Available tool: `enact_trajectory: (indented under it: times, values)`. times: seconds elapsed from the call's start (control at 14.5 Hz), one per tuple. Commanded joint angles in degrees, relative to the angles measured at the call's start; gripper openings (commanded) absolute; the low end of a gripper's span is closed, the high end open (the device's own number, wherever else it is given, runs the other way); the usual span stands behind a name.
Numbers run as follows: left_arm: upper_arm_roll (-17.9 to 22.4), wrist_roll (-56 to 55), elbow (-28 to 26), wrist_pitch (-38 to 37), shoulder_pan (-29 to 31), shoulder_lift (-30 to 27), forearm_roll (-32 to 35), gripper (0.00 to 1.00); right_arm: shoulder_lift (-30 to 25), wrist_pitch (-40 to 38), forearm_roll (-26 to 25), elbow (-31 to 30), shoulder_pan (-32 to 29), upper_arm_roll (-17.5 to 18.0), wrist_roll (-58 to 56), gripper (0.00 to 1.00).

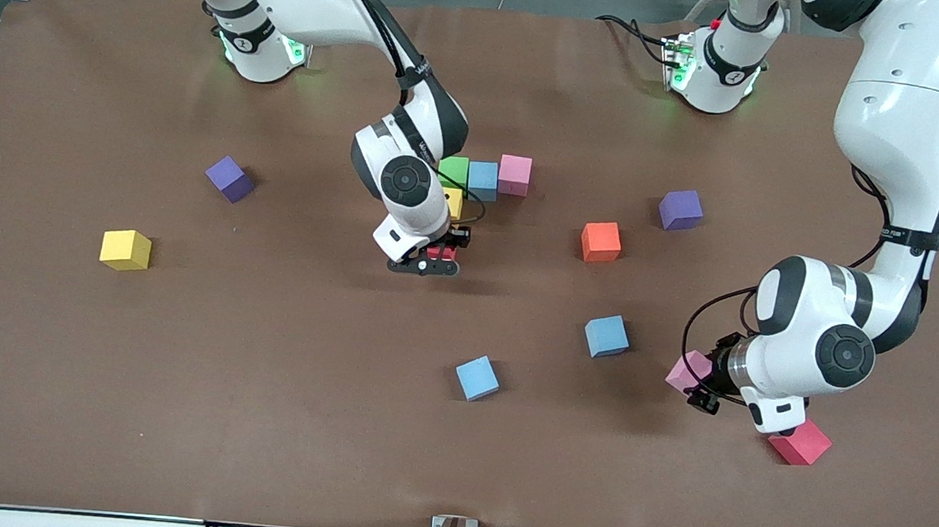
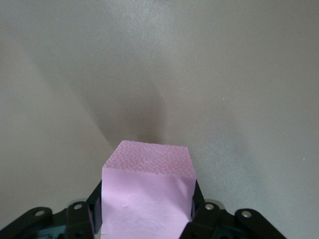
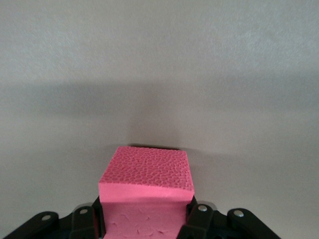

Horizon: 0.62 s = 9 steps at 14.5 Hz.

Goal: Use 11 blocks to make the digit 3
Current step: 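Carry the red block with the right gripper toward the yellow block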

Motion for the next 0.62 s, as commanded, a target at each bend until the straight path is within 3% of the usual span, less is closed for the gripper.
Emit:
enact_trajectory:
  times: [0.0,0.55]
  values:
    - [0.11,0.37,0.05,0.20,-0.17,-0.20,-1.03,0.30,-1.02,-0.04,1.13,-2.00,1.19,-0.76,0.50,0.33]
    - [0.11,0.45,0.05,0.20,-0.17,-0.20,-1.03,0.30,-1.02,-0.13,1.13,-2.00,2.07,-0.76,0.41,0.33]
